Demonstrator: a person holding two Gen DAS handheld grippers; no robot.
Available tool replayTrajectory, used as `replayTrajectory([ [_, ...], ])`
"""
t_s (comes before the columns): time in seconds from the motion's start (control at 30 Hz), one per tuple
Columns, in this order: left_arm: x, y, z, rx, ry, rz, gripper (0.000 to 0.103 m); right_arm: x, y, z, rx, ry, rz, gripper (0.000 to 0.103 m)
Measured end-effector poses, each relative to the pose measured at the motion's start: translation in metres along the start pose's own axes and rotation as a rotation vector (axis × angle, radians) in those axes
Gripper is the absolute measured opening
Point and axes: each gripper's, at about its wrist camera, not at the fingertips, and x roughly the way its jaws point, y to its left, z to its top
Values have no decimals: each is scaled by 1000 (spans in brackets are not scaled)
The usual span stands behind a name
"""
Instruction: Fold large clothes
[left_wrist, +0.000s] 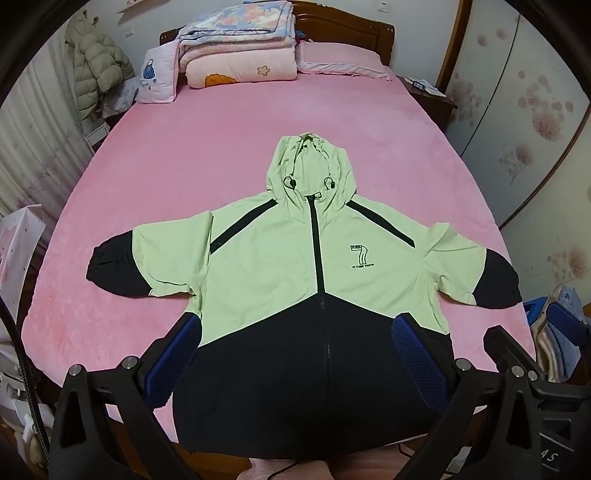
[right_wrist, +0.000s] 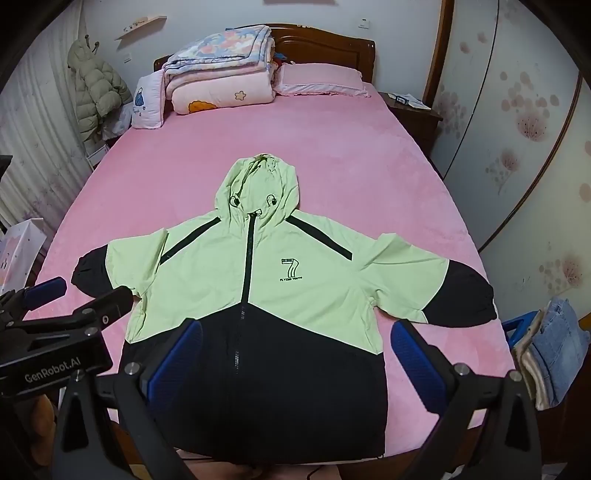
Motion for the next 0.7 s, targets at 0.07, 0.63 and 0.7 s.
replayTrajectory([
  [0.07,-1,1,0,2,0,0,102,0,-1,0,1,0,3,102],
  [0.63,0,6,-2,28,-18,0,102,1,11,-8,20,0,-8,102],
  [0.7,-1,6,-3,32,-21,-2,102,-2,13,-9,24,-1,-11,102],
])
